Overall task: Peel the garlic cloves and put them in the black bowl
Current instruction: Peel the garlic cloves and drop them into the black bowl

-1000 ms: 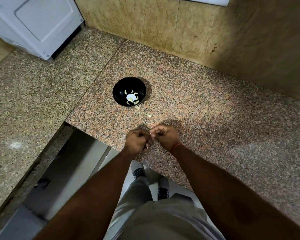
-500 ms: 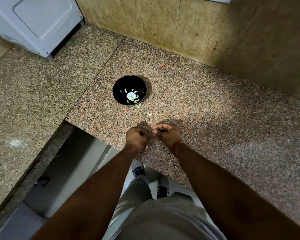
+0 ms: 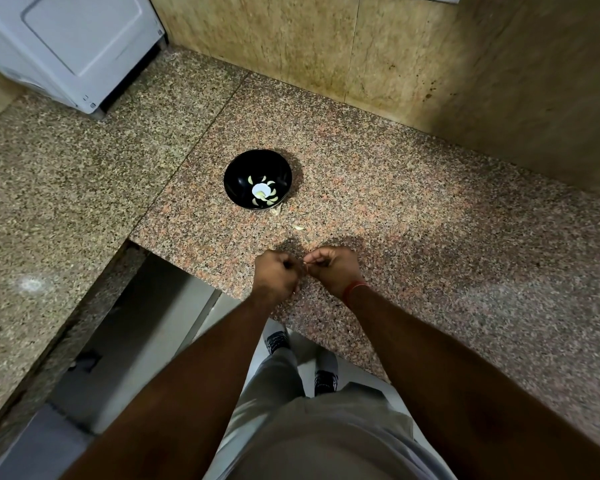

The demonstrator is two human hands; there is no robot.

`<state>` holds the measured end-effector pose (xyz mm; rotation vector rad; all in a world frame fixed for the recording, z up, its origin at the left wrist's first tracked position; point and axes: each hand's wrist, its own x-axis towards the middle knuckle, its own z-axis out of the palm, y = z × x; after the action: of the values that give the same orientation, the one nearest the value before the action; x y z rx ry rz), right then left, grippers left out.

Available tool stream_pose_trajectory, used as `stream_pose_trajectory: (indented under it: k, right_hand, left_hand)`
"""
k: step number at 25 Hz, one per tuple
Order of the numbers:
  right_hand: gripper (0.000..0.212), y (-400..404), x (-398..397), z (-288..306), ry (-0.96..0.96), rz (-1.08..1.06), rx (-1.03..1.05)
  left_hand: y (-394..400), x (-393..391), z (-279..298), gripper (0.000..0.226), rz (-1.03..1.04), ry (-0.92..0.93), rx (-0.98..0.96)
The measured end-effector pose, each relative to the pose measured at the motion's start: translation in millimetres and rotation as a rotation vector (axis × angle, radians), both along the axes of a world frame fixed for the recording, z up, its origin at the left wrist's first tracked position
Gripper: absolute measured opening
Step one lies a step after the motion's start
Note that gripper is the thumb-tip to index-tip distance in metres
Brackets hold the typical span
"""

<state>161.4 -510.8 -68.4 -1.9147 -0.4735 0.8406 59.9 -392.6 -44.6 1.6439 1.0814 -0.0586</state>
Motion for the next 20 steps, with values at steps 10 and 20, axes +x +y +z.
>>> stream_pose_trajectory:
  k: [10, 20]
  right_hand:
    - [0.014, 1.3, 3.4, 4.5, -0.047, 0.037, -0.029]
    - [0.016, 6.5, 3.9, 5.1, -0.064, 0.018, -0.027]
  left_hand:
    - [0.3, 1.0, -1.4, 0.013, 0.087, -0.082, -0.179]
    - [-1.4, 6.2, -6.6, 0.007, 0.210, -0.099, -0.226]
